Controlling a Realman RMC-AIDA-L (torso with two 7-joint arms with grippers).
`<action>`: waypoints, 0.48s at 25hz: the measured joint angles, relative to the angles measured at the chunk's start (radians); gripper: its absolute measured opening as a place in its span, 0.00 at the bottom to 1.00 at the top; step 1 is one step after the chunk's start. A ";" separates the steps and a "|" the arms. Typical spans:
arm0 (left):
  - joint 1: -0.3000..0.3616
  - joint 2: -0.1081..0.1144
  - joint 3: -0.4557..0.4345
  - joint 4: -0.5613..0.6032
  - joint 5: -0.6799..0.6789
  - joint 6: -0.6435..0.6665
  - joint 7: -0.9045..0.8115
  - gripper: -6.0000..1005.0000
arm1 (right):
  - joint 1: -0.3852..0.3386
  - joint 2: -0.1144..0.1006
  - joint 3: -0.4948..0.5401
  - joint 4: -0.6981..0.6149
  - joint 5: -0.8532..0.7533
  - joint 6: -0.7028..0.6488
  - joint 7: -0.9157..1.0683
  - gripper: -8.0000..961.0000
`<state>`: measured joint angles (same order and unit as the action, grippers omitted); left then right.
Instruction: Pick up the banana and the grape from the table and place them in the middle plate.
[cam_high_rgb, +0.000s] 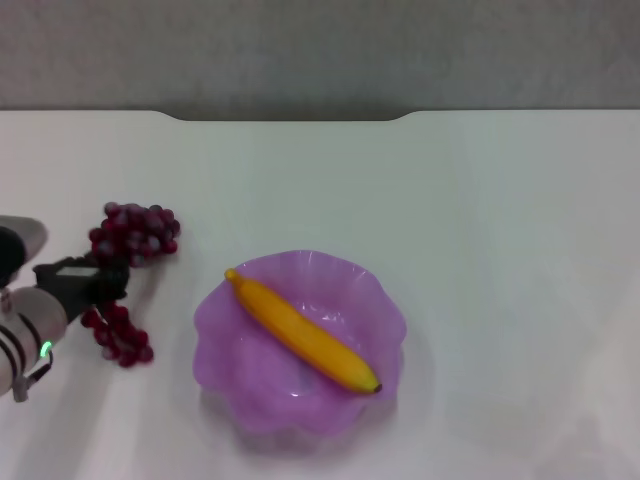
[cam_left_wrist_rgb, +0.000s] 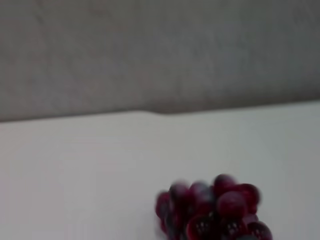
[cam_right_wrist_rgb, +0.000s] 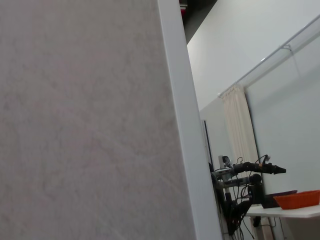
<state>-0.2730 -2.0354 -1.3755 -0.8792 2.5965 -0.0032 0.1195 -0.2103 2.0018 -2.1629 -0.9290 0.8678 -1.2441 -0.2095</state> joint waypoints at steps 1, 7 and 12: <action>0.010 0.001 0.001 -0.005 -0.013 0.024 0.000 0.34 | 0.000 0.000 0.000 0.001 0.000 0.000 0.000 0.01; 0.061 0.003 0.003 -0.055 -0.036 0.123 -0.011 0.33 | 0.000 0.000 0.000 0.001 -0.001 0.000 0.000 0.01; 0.100 0.006 0.031 -0.143 -0.032 0.180 -0.027 0.31 | 0.000 0.000 0.000 0.003 -0.001 0.000 0.000 0.01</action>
<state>-0.1732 -2.0290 -1.3444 -1.0226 2.5640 0.1765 0.0924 -0.2101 2.0018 -2.1629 -0.9259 0.8666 -1.2443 -0.2090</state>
